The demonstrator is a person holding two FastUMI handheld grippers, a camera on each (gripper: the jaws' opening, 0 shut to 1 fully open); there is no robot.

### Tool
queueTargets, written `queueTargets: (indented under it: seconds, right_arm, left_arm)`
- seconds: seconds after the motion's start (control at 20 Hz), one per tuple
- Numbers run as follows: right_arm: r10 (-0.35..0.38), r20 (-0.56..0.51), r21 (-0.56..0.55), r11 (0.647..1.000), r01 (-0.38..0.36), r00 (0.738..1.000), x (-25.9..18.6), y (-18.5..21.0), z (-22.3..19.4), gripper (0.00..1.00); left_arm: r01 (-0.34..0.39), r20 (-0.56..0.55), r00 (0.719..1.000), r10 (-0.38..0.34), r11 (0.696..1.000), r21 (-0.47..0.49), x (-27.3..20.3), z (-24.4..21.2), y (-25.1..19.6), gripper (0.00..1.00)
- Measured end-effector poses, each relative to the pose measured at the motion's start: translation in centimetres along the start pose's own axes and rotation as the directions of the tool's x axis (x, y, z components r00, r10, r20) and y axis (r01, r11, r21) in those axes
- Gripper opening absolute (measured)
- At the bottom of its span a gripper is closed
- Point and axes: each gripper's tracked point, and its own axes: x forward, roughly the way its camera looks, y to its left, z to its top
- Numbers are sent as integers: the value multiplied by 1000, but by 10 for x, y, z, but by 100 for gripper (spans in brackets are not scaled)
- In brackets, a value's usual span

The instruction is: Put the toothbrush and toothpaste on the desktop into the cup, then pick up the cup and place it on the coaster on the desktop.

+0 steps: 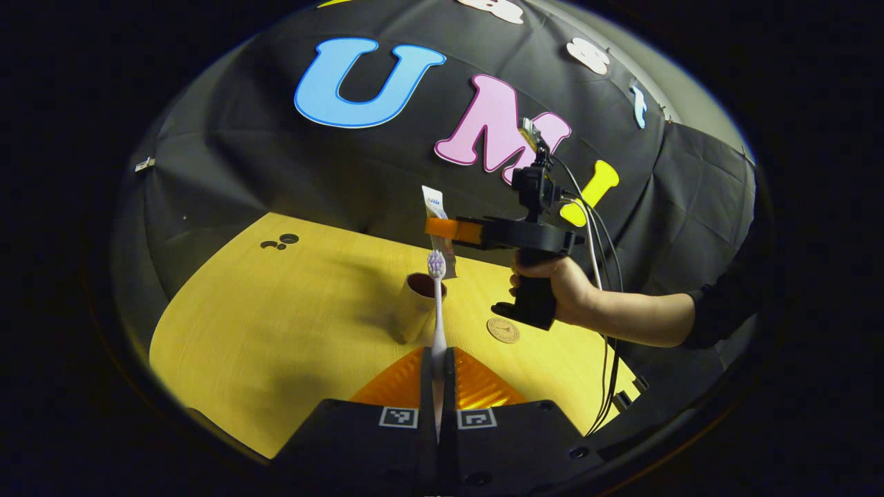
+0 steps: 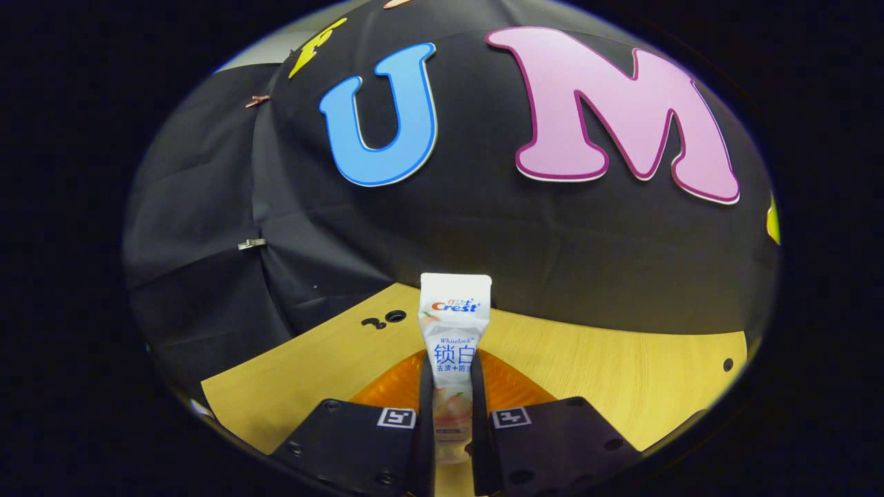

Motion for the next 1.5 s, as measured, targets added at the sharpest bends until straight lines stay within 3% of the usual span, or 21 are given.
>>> queueTargets:
  seconds: [0.5,0.7,0.75,0.85,0.9,0.95,1.0,1.25,1.5]
  right_arm:
    - [-10,-59,34,999,12,998,29,-15,-48,30]
    - [32,-96,58,998,-26,995,22,-6,-61,34]
    - [43,-92,68,997,-37,995,16,-4,-58,70]
    - [44,-70,85,996,-38,997,3,-9,-50,73]
    - [45,-60,99,994,-39,997,-5,-11,-45,84]
    - [40,-47,108,994,-34,998,-12,-16,-39,76]
    - [31,-36,112,993,-27,999,-20,-22,-34,98]
    - [-50,9,142,989,48,999,-68,-68,-14,98]
    - [-136,1,178,975,133,991,-117,-122,-21,98]
  left_arm:
    - [-14,4,1000,14,999,-31,13,1,11,6]
    - [-18,0,1000,18,999,-38,19,2,7,6]
    - [-16,2,1000,17,999,-35,20,2,5,6]
    - [-15,4,1000,15,999,-31,24,2,1,6]
    - [-12,6,1000,13,1000,-28,27,4,-2,6]
    - [-13,12,1000,13,1000,-27,30,7,-4,6]
    - [-9,21,1000,10,1000,-25,34,9,-7,6]
    - [-3,96,995,4,1000,-11,60,41,-16,6]
    - [-27,211,977,33,999,-32,102,86,-5,6]
